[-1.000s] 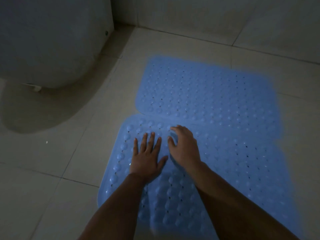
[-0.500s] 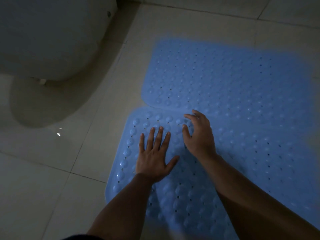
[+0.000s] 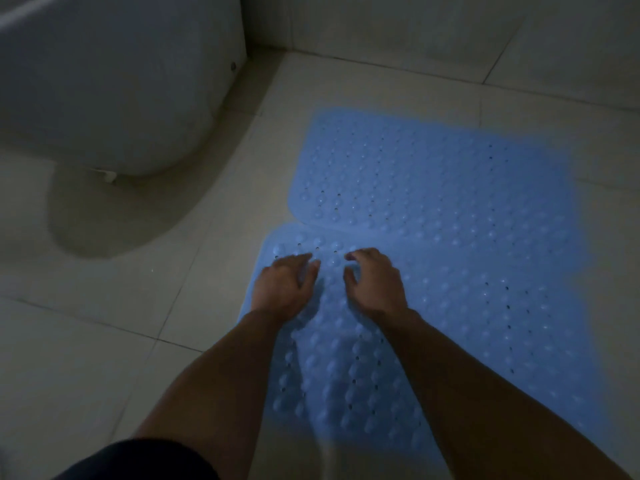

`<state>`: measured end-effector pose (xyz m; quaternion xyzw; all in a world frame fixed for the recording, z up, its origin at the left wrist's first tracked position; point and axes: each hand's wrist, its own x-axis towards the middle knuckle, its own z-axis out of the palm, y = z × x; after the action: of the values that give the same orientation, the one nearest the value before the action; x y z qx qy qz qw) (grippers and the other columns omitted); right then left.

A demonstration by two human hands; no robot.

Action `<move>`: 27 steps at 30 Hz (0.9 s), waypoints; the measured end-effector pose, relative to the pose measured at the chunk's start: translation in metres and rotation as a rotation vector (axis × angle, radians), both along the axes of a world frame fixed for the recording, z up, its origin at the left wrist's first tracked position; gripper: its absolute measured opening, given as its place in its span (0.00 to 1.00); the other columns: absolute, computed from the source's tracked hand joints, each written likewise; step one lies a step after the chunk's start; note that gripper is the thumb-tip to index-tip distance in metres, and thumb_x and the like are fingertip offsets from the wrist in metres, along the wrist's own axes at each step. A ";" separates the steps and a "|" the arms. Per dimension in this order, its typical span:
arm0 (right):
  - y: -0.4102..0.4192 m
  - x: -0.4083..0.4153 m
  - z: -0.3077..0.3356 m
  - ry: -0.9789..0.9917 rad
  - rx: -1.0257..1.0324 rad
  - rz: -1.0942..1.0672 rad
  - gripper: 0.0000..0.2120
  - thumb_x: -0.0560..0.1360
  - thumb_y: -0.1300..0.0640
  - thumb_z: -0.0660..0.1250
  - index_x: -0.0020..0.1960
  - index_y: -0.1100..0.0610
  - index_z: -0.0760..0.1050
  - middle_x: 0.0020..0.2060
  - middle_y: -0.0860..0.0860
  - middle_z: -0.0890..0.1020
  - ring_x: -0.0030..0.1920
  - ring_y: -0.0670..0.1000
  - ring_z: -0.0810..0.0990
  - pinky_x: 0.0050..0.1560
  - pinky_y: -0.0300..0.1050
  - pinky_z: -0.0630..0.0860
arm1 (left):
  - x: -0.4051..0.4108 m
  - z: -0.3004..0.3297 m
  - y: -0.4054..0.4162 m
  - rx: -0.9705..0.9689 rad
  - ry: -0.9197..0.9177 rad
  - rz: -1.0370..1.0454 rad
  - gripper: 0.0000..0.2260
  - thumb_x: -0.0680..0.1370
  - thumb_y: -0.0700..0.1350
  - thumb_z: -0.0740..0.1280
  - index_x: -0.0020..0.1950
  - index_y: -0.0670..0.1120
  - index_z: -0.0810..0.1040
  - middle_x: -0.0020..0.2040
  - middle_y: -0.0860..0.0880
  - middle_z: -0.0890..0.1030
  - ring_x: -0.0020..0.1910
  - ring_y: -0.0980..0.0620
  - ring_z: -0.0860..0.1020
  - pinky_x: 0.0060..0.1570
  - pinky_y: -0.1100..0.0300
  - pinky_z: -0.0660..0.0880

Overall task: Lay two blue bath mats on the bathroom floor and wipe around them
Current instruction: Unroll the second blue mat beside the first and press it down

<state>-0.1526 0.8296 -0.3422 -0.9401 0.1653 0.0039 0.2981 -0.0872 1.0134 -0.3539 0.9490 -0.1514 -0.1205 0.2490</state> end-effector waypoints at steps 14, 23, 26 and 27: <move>0.146 -0.015 -0.068 0.156 -0.323 0.278 0.41 0.81 0.31 0.42 0.83 0.57 0.46 0.82 0.60 0.41 0.82 0.58 0.37 0.79 0.68 0.43 | 0.010 -0.025 0.093 0.145 -0.203 0.063 0.23 0.83 0.58 0.52 0.69 0.49 0.78 0.69 0.49 0.78 0.77 0.44 0.66 0.67 0.41 0.70; 0.146 -0.012 -0.073 0.154 -0.301 0.267 0.41 0.81 0.30 0.44 0.83 0.56 0.47 0.82 0.59 0.41 0.82 0.57 0.37 0.79 0.67 0.43 | 0.006 -0.038 0.104 0.139 -0.182 0.155 0.21 0.84 0.57 0.54 0.72 0.50 0.75 0.74 0.48 0.73 0.80 0.44 0.60 0.72 0.41 0.64; 0.149 -0.011 -0.071 0.167 -0.284 0.260 0.39 0.81 0.32 0.44 0.83 0.55 0.46 0.82 0.58 0.40 0.82 0.55 0.36 0.79 0.66 0.42 | 0.008 -0.036 0.103 0.116 -0.200 0.163 0.20 0.84 0.56 0.56 0.72 0.50 0.75 0.75 0.48 0.72 0.81 0.44 0.60 0.73 0.41 0.63; 0.149 -0.010 -0.068 0.177 -0.264 0.257 0.38 0.81 0.34 0.43 0.83 0.55 0.45 0.82 0.58 0.40 0.82 0.55 0.35 0.79 0.66 0.41 | 0.007 -0.034 0.104 0.112 -0.207 0.167 0.20 0.85 0.55 0.56 0.72 0.50 0.75 0.75 0.48 0.72 0.81 0.44 0.60 0.73 0.41 0.63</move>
<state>-0.1624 0.9782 -0.4105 -0.9804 0.0688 0.1029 0.1535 -0.0800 1.1171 -0.3882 0.9781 -0.0896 -0.0089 0.1877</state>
